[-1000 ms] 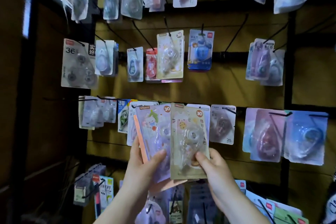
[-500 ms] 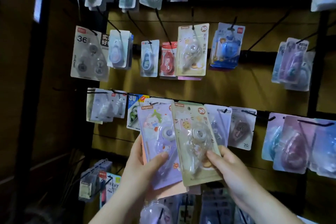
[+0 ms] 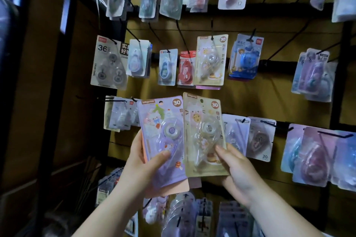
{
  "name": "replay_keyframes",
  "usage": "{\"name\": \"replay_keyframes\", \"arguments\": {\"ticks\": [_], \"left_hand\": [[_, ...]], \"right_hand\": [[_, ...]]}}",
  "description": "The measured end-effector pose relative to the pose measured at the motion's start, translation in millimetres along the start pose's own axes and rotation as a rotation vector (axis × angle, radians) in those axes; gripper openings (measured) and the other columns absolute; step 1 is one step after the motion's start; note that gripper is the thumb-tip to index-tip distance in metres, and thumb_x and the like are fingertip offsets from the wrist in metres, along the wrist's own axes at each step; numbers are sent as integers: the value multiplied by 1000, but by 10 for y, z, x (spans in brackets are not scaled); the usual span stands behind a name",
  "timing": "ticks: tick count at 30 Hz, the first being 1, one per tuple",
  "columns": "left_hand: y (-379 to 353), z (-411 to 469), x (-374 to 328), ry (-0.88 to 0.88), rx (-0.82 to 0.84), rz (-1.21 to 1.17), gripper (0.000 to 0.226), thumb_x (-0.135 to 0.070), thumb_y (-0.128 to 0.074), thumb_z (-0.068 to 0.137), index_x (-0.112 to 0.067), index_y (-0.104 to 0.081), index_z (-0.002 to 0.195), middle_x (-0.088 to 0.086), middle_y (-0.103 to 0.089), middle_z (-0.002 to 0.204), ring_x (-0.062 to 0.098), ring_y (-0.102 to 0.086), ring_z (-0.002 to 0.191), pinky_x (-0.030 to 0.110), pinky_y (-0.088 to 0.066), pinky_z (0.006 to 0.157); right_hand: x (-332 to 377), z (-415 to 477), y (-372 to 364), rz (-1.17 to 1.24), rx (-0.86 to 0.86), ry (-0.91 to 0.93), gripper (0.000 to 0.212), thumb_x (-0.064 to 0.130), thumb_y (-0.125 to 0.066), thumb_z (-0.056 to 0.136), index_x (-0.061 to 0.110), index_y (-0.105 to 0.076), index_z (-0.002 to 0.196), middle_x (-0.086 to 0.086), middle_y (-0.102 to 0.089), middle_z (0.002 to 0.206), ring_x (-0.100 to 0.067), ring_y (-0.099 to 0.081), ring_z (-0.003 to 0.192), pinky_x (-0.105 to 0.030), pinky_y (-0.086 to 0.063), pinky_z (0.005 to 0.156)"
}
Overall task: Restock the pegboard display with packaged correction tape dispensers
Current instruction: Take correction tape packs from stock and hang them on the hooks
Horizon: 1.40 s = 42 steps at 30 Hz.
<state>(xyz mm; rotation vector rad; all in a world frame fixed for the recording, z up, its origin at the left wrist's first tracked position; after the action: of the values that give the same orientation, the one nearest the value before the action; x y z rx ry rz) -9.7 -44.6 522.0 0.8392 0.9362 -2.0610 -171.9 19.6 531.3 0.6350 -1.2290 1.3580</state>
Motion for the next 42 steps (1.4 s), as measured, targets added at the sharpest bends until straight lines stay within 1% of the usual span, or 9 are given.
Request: {"name": "replay_keyframes", "arguments": {"ticks": [4, 10, 16, 18, 24, 31, 34, 38, 42], "left_hand": [[-5, 48, -25, 3, 26, 0, 81, -16, -75, 48, -27, -47, 124, 5, -67, 113, 24, -67, 100, 42, -53, 87], [158, 271, -260, -52, 19, 28, 70, -30, -77, 36, -43, -54, 101, 1, -70, 108, 26, -66, 101, 51, -48, 93], [239, 546, -487, -129, 26, 113, 92, -35, -77, 37, -36, -45, 123, -1, -68, 112, 20, -67, 99, 43, -53, 87], [237, 620, -514, -140, 23, 125, 83, -31, -82, 44, -38, -47, 118, -2, -67, 111, 22, -66, 100, 43, -53, 85], [220, 801, -499, -153, 45, 127, 73, -33, -79, 39, -51, -46, 102, -8, -70, 101, 15, -70, 90, 33, -58, 71], [129, 901, -493, -197, 93, 136, 98, -38, -76, 36, -39, -40, 127, -6, -67, 109, 14, -70, 92, 26, -59, 63], [116, 910, -506, -200, 97, 105, 91, -38, -83, 43, -42, -41, 124, -8, -69, 103, 10, -70, 88, 25, -59, 61], [134, 890, -517, -200, 110, 116, 105, -54, -86, 14, -51, -47, 111, -13, -72, 98, 10, -71, 86, 25, -58, 59], [179, 888, -504, -200, 87, 121, 93, -41, -80, 26, -53, -44, 111, -14, -71, 99, 10, -71, 86, 28, -59, 64]], "right_hand": [[64, 67, -183, -20, 34, 32, 22, 9, -40, 94, 16, -61, 92, 1, -75, 70, -11, -71, 63, -25, -58, 58], [820, 326, -68, -335, -161, 277, 18, 12, -44, 94, 19, -55, 82, -5, -64, 83, -18, -58, 76, -32, -46, 74], [1801, 625, -128, -641, -354, 546, 11, 13, -49, 91, 11, -56, 98, -2, -58, 81, -17, -53, 76, -30, -42, 71], [1991, 707, -181, -644, -373, 591, 10, 12, -48, 91, 14, -54, 98, 1, -55, 78, -11, -50, 68, -24, -41, 63], [2223, 899, -302, -646, -386, 615, 22, 15, -45, 93, 11, -54, 112, 1, -57, 89, -8, -51, 72, -17, -41, 59], [2240, 1022, -398, -634, -403, 570, 17, 16, -46, 90, 10, -55, 104, -11, -61, 102, -29, -59, 100, -45, -51, 92], [2228, 1071, -397, -625, -405, 566, 7, 17, -48, 88, 13, -54, 88, -13, -60, 102, -36, -59, 104, -53, -50, 91], [2181, 1111, -353, -575, -407, 569, 21, 17, -47, 90, 11, -57, 108, -13, -61, 115, -31, -59, 106, -49, -51, 92], [2123, 1139, -285, -515, -390, 571, 10, 16, -47, 91, 14, -53, 99, -11, -61, 110, -30, -59, 106, -48, -51, 93]]}}
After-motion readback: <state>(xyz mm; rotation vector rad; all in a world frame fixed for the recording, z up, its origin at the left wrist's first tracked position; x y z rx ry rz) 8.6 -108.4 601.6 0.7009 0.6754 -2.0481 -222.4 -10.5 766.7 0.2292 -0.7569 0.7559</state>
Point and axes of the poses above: each hand's wrist, its own z-axis towards the middle knuckle, its own y-axis out of the back of the hand, x = y × z, the point moved 10 cm from there along z, towards the middle knuckle
